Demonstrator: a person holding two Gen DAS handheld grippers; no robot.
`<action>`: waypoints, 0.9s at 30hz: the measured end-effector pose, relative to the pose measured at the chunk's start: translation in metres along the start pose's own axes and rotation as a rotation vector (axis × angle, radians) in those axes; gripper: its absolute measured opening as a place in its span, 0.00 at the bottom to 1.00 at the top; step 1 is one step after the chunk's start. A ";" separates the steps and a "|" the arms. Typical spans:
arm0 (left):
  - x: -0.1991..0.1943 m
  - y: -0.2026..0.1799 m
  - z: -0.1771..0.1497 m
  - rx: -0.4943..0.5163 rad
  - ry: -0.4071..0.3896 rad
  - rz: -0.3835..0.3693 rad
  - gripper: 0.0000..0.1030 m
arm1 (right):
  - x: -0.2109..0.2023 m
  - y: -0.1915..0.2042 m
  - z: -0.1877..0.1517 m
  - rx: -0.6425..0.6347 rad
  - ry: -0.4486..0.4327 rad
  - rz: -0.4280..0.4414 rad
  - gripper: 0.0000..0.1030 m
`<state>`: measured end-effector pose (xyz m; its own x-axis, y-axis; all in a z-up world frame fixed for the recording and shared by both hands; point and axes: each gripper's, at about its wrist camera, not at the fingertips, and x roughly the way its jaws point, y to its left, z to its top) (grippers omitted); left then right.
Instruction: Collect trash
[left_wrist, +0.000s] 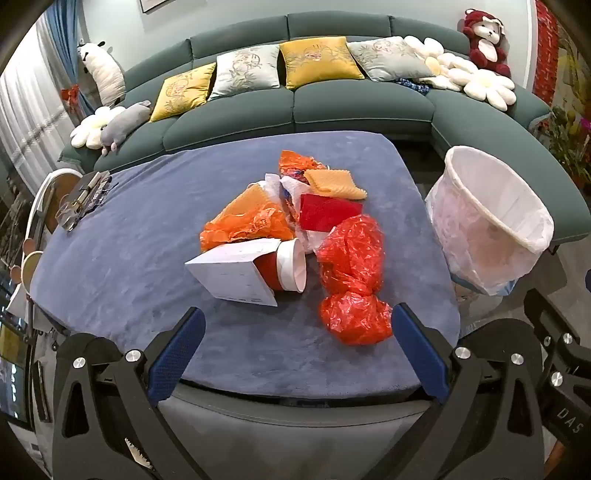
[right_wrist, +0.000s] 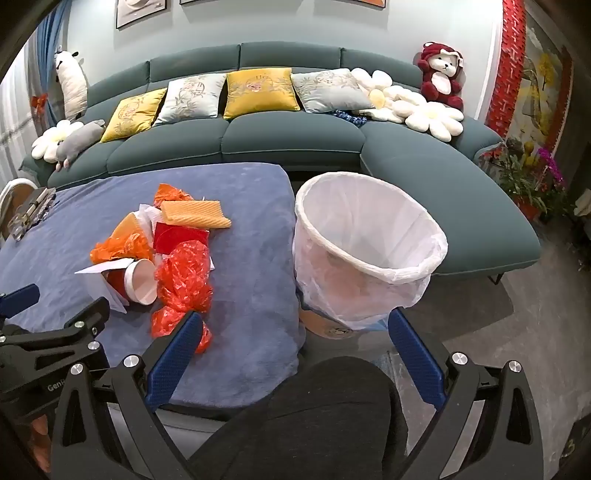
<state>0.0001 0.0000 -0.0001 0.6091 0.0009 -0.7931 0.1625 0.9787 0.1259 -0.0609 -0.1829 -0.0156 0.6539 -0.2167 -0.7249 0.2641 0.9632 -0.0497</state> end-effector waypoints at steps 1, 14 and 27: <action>0.000 0.000 0.000 -0.001 0.002 -0.002 0.93 | 0.000 0.000 0.000 0.001 -0.005 0.002 0.93; 0.001 -0.012 -0.002 0.011 0.029 -0.011 0.93 | -0.005 -0.011 0.005 0.003 -0.002 -0.013 0.93; 0.003 -0.013 0.004 0.016 0.040 -0.012 0.93 | -0.003 -0.015 0.005 0.007 0.002 -0.009 0.93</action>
<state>0.0029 -0.0136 -0.0021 0.5756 -0.0023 -0.8178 0.1821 0.9753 0.1254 -0.0631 -0.1970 -0.0090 0.6503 -0.2252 -0.7255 0.2752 0.9600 -0.0513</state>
